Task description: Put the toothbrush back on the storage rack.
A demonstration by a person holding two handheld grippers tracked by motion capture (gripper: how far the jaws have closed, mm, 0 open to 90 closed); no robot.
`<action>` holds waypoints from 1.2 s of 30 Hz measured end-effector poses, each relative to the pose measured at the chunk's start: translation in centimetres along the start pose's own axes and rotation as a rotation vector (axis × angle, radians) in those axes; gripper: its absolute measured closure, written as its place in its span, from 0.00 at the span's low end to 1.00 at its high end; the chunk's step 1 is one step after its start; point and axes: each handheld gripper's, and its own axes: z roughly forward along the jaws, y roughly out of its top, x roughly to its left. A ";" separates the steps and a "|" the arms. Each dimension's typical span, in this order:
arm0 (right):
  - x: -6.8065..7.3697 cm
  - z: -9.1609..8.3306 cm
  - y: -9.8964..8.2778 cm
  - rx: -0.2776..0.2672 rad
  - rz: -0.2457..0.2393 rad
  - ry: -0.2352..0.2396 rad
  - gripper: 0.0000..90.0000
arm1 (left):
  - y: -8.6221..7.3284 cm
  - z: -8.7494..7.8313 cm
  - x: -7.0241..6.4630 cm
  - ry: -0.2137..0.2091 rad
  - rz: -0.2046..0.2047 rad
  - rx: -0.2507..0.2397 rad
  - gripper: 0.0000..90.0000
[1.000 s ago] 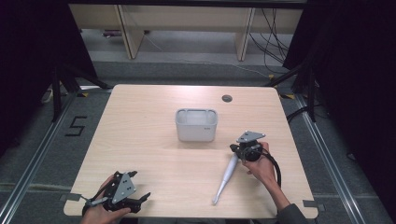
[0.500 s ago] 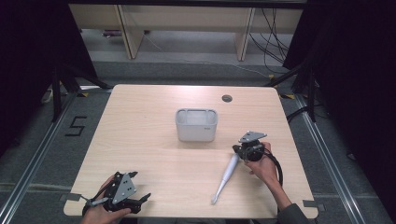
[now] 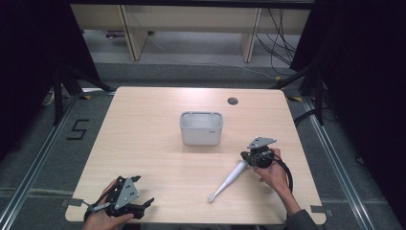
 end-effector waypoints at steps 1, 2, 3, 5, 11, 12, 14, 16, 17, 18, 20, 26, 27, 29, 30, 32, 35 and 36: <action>0.0 0.1 -0.1 -0.027 -0.001 -0.007 0.97 | 0.0 0.0 -0.1 -0.003 -0.006 -0.004 0.17; 0.0 -0.2 -0.1 0.003 0.006 0.002 0.97 | 0.0 0.0 -0.1 -0.012 -0.006 0.002 0.17; -0.1 -0.2 -0.2 0.004 -0.009 0.006 0.97 | 0.0 0.1 -0.2 -0.009 -0.014 -0.011 0.17; 0.0 -0.4 -0.3 0.011 0.013 0.007 0.97 | 0.0 0.0 -0.1 0.000 -0.005 -0.004 0.17; 0.1 -0.5 -0.6 0.007 -0.035 0.002 0.96 | 0.0 -0.1 0.0 -0.013 -0.002 -0.004 0.17; 0.6 -0.6 -0.7 0.028 0.027 0.005 0.96 | 0.0 0.0 -0.1 -0.012 -0.011 -0.009 0.17; 0.6 -0.6 -0.7 0.021 0.014 0.001 0.96 | 0.0 0.0 -0.1 -0.011 -0.011 -0.012 0.17; 0.5 -0.7 -0.7 0.035 -0.011 0.009 0.96 | 0.0 0.0 -0.1 -0.012 -0.011 -0.012 0.17; 0.5 -0.7 -0.7 0.035 -0.011 0.009 0.96 | 0.0 -0.1 0.0 -0.011 -0.003 -0.005 0.17; 0.7 -0.7 -0.8 0.021 -0.025 -0.002 0.96 | 0.0 -0.1 0.0 -0.012 -0.001 -0.003 0.17; 0.7 -0.6 -0.8 0.018 -0.043 0.010 0.96 | 0.0 0.0 -0.1 -0.011 -0.016 -0.012 0.17; 1.0 -0.9 -0.8 0.034 -0.035 0.009 0.95 | 0.0 -0.1 -0.1 -0.014 -0.024 -0.006 0.17; 1.0 -0.9 -0.8 0.034 -0.035 0.009 0.95 | 0.0 -0.1 -0.1 -0.014 -0.024 -0.006 0.17; 1.0 -0.9 -0.9 0.026 -0.049 0.011 0.95 | 0.0 -0.1 -0.1 -0.013 -0.021 0.005 0.17; 1.0 -0.9 -0.9 0.026 -0.049 0.011 0.95 | 0.0 -0.1 -0.1 -0.013 -0.021 0.005 0.17; 1.1 -1.3 -1.0 0.056 -0.022 0.014 0.95 | 0.0 -0.1 -0.1 -0.001 -0.018 0.002 0.17; 1.2 -1.2 -1.2 0.040 -0.022 0.010 0.94 | 0.0 -0.1 -0.1 -0.001 -0.017 0.002 0.17; 1.3 -1.4 -1.2 0.057 -0.021 0.010 0.94 | 0.0 -0.1 -0.1 -0.002 -0.016 0.002 0.17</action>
